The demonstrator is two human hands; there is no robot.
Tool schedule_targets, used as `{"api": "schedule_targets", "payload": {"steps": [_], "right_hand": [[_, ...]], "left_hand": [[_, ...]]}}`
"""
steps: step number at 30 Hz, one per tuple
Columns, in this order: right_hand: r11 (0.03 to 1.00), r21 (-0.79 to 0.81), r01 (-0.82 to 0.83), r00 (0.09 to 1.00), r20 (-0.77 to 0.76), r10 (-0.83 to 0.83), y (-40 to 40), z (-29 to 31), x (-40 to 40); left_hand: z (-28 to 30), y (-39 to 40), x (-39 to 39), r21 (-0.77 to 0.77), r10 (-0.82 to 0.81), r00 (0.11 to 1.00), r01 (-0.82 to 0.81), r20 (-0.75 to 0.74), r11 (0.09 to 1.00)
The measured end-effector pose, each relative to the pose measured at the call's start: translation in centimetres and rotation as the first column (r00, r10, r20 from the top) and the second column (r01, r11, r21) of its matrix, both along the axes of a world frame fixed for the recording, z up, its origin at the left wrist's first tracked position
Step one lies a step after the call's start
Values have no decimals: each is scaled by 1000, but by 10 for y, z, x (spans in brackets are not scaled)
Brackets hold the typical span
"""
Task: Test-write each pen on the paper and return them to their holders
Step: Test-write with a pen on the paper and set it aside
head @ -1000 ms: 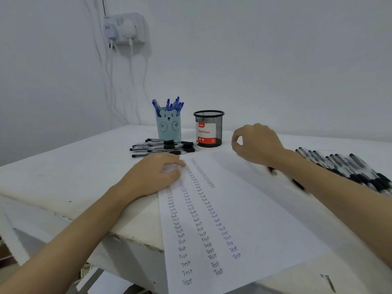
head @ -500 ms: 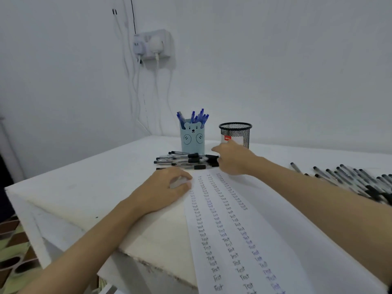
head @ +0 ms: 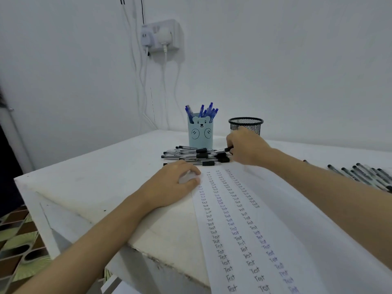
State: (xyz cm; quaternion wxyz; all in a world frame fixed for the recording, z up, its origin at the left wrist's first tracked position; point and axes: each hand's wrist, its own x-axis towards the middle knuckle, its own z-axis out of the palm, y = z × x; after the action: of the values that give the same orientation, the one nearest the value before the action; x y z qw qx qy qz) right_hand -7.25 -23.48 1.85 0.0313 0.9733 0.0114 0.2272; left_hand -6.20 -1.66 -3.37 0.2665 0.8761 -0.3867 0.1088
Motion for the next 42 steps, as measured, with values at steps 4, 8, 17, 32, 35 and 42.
{"api": "schedule_targets", "payload": {"steps": [4,8,17,32,35,42], "right_hand": [[999,31,38,998,-42,-36,-14,20,-22],[994,20,111,992,-67,-109,-33,34,-39],[251,967,38,974,-91,206,-29,45,-84],[-307,948,82,919,48,392,-17,30,-114],[-310,947,78,933,41,358,-15,26,-116],[-420,908,-5,969,108,221,-15,24,-115]], "left_hand": [[0,0,-3,-8,-4,1000,4,-8,1000],[0,1,-3,-15,-1,1000,1,-13,1000],[3,-1,-10,-9,-38,999,38,-31,999],[10,-18,-21,156,-99,995,99,-12,983],[6,-18,-22,124,-101,994,104,-26,987],[4,-19,-23,70,-120,992,122,-37,990]]}}
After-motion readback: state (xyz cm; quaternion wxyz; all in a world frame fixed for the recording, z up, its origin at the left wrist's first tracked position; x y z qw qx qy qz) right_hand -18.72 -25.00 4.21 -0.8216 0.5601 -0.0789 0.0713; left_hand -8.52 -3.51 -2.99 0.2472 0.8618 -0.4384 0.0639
